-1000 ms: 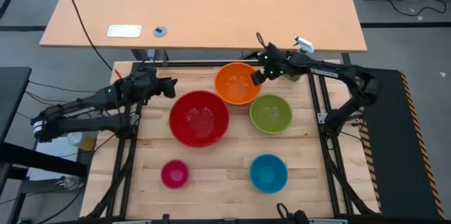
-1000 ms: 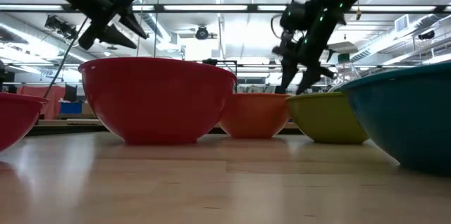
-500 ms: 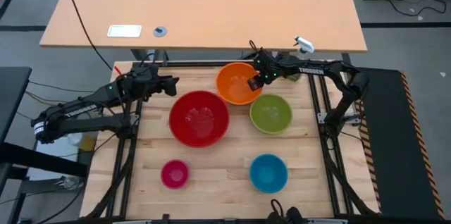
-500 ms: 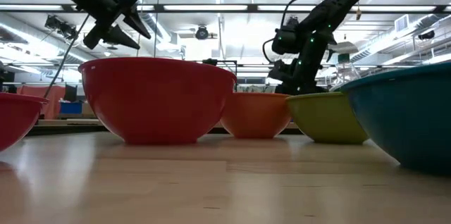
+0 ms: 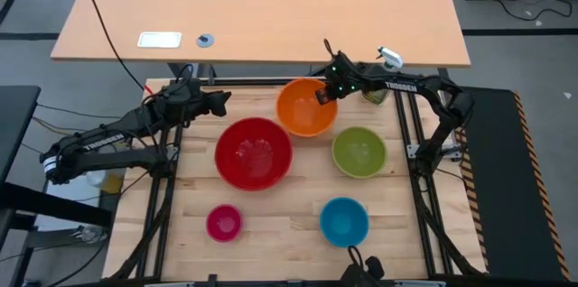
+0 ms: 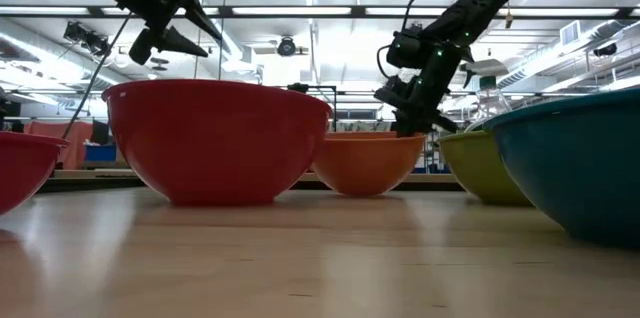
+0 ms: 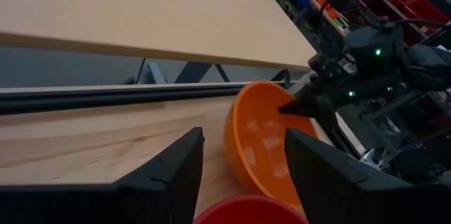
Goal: Nest bowls inside each other
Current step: Stack the orange bowl on top of the red bowl
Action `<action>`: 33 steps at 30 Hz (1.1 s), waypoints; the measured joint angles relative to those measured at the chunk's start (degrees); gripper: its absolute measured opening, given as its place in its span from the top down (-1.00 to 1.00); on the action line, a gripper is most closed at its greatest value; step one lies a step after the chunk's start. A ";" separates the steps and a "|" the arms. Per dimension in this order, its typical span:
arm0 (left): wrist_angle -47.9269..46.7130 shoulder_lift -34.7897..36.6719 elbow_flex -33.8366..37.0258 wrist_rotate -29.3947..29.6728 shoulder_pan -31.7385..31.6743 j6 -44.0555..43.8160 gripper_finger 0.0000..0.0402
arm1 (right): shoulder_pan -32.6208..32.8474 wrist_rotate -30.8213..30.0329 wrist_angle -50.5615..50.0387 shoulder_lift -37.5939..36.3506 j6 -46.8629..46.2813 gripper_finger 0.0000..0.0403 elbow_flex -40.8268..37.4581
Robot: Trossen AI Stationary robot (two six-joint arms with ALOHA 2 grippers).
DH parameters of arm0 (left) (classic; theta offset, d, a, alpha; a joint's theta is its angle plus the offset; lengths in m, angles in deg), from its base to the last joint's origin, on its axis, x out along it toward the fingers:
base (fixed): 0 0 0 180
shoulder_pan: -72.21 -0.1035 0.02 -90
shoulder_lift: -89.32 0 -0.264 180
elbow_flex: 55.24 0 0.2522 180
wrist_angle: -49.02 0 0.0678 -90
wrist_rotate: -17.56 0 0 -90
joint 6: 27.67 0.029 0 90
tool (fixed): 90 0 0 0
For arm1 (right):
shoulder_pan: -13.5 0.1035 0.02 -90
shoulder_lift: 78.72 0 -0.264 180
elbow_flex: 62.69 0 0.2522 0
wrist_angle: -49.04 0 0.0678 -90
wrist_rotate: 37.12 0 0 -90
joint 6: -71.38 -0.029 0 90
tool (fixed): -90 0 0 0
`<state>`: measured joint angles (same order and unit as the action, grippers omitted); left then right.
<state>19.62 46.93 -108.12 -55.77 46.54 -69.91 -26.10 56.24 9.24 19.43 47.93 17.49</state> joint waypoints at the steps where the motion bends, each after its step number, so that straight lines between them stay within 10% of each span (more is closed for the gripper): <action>1: -0.02 0.00 0.00 0.00 0.00 0.00 0.00 | -0.08 -0.14 -0.02 0.00 0.22 0.83 0.81; 11: 2.65 0.30 0.00 -0.05 0.00 -3.24 0.00 | 0.11 3.51 -5.67 -0.74 6.36 0.85 16.10; 20: 9.55 0.57 0.02 0.01 -1.66 -2.12 0.00 | 6.33 19.05 -6.41 -0.87 9.08 0.81 22.53; 33: 26.89 0.44 0.02 -6.66 -1.36 4.47 0.00 | 20.18 9.32 20.97 -0.72 7.12 0.81 12.29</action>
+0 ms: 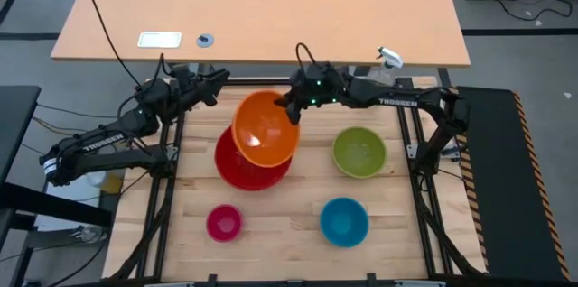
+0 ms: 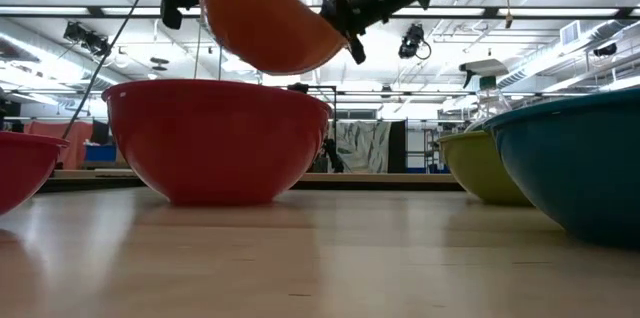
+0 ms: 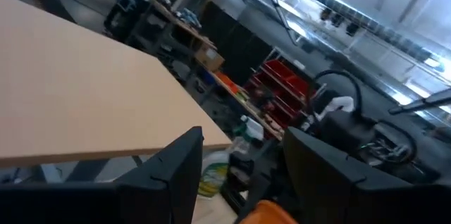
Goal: Nest bowls inside each other
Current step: Stack the orange bowl on top of the red bowl
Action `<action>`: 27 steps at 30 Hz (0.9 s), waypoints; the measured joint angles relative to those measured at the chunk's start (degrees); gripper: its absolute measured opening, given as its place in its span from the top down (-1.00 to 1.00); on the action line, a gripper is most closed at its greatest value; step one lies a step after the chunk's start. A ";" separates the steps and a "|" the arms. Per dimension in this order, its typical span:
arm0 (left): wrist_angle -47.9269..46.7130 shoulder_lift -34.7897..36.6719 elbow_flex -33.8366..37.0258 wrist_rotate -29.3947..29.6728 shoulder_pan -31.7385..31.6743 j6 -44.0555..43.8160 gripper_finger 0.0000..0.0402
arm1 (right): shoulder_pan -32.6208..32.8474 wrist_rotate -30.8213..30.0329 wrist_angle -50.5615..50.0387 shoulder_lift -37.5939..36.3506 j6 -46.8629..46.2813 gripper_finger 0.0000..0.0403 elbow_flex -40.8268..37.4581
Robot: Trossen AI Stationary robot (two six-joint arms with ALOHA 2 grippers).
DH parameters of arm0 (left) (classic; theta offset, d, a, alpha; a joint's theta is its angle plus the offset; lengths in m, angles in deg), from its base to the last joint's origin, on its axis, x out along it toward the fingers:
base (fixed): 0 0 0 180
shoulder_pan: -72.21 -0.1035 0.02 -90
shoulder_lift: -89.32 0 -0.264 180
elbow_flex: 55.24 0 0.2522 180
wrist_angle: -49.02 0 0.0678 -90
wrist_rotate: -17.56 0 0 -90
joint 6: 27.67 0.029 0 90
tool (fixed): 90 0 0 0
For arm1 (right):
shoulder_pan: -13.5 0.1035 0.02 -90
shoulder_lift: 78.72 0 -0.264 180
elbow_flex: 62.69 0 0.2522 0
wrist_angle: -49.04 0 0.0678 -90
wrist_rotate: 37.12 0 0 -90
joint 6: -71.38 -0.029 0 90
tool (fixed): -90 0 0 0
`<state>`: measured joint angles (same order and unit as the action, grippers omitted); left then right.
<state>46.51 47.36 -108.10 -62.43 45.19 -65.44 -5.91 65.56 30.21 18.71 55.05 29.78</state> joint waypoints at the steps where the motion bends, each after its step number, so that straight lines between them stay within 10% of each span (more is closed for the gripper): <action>1: -0.03 0.00 0.00 -0.81 0.00 -0.06 0.00 | 0.23 -0.02 1.60 0.00 -0.51 0.80 -0.88; 17: -0.94 -0.11 0.00 -6.77 0.39 -0.03 0.00 | 3.14 -2.75 4.90 10.42 -9.63 0.80 -3.83; 27: -1.87 -0.04 0.00 -6.91 0.39 0.01 0.00 | 1.21 -0.35 2.16 9.68 -8.90 0.14 -3.80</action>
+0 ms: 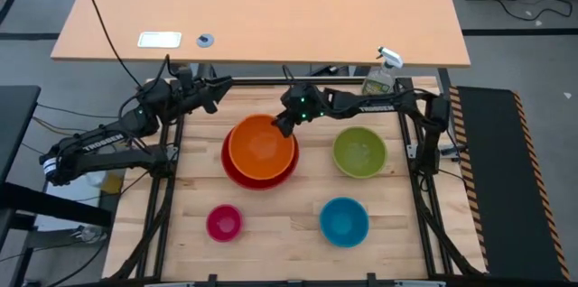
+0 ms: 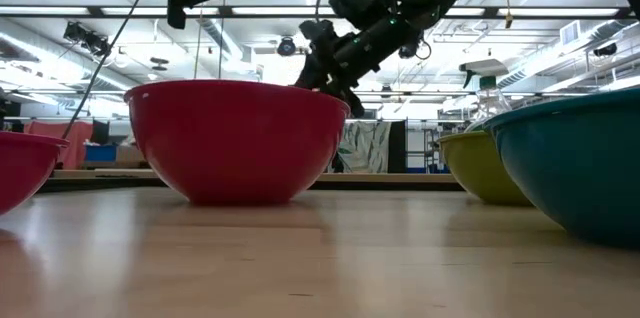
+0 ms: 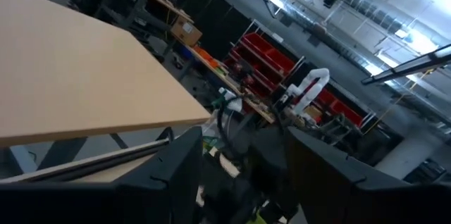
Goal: Nest bowls inside each other
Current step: Stack the orange bowl on top of the red bowl, then stack the green bowl on top of the orange bowl
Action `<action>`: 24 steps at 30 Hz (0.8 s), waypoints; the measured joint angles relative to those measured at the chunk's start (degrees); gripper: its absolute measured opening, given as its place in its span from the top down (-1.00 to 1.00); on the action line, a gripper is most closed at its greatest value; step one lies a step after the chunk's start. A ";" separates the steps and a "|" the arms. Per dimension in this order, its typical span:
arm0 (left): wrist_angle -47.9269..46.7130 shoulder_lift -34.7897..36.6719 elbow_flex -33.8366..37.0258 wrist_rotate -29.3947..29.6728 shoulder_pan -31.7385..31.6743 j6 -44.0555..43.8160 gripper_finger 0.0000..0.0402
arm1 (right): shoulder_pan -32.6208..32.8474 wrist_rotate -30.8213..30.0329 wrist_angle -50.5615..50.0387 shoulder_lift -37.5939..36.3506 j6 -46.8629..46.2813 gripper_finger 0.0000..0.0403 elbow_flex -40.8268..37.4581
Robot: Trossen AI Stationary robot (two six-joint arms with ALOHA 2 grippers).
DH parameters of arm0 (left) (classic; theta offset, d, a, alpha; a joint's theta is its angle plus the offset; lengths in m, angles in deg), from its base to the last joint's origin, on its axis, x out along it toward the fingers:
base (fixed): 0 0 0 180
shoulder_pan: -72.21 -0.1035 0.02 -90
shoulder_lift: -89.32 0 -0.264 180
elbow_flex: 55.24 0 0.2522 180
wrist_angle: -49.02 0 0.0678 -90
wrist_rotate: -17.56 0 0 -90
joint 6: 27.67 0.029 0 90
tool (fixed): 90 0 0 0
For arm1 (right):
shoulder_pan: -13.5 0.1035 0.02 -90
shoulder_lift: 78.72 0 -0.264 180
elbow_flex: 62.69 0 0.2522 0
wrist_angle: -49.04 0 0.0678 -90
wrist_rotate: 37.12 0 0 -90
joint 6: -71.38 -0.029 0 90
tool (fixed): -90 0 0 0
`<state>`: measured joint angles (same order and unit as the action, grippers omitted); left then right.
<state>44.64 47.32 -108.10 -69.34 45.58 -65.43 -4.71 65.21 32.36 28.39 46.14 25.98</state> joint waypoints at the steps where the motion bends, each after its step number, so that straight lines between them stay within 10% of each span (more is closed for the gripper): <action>1: -0.54 0.00 0.00 0.00 -0.02 0.00 0.00 | -0.48 1.87 0.26 -0.02 -0.75 0.08 0.05; 6: -1.74 0.00 0.00 -0.84 0.23 0.02 0.00 | -2.61 7.21 -6.13 -1.09 -4.74 -0.12 1.30; 24: -5.87 -1.72 0.00 -1.49 0.24 1.33 0.00 | -4.52 -11.60 -67.47 -8.87 25.31 -0.10 9.27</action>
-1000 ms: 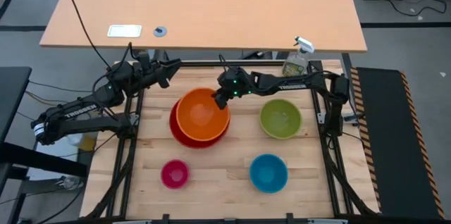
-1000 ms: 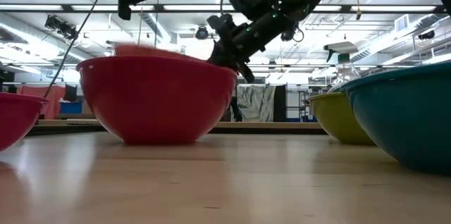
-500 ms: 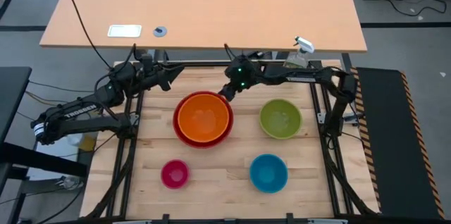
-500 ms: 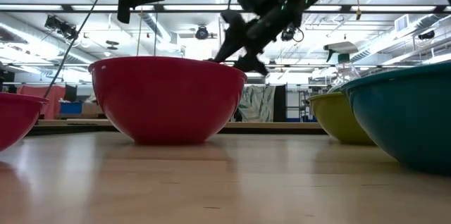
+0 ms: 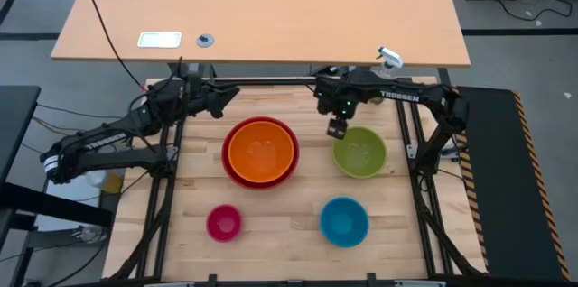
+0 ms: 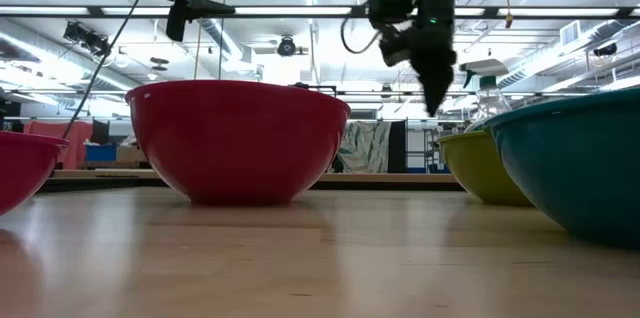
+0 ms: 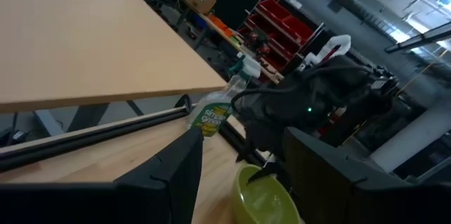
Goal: Nest bowls inside each other
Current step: Stack the green bowl on top of the orange bowl
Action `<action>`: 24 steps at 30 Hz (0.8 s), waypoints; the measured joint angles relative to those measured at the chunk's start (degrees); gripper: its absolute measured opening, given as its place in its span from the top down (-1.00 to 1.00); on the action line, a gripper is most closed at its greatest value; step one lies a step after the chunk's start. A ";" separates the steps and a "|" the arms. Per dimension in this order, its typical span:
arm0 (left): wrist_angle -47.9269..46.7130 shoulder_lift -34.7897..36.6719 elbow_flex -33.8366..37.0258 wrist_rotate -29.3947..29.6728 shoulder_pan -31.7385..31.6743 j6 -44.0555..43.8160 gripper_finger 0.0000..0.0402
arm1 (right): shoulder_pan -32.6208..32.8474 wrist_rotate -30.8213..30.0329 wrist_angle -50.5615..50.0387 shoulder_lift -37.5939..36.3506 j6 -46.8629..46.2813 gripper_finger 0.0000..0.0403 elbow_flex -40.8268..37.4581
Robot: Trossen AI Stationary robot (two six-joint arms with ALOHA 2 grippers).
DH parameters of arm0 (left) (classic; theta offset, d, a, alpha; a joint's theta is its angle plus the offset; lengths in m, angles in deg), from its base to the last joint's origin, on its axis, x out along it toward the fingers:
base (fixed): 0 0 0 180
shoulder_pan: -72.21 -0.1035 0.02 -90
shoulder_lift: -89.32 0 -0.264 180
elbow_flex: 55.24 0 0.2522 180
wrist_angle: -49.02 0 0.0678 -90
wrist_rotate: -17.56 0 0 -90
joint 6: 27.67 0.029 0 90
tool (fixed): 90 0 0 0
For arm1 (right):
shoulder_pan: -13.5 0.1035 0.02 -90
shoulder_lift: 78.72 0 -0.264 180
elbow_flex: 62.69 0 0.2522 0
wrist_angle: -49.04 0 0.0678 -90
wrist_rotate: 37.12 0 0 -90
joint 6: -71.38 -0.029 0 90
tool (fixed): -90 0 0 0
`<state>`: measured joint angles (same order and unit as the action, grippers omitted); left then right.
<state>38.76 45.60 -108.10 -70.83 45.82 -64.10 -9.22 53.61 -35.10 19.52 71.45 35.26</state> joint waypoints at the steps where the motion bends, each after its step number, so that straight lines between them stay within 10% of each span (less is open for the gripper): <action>1: -0.08 -0.29 0.00 0.00 0.00 -0.02 0.00 | -0.41 -0.71 -1.43 0.00 2.47 -0.11 0.00; 16: -2.31 -1.13 0.02 -0.46 0.00 1.25 0.00 | -5.50 2.08 0.43 0.11 16.40 -0.06 -12.29; 24: -12.27 -1.17 0.02 -0.43 0.00 8.16 0.00 | -5.25 0.38 4.84 0.11 16.61 0.38 -17.20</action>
<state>26.49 44.44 -108.07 -71.26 45.82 -55.93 -14.47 53.99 -30.26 19.63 88.06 18.05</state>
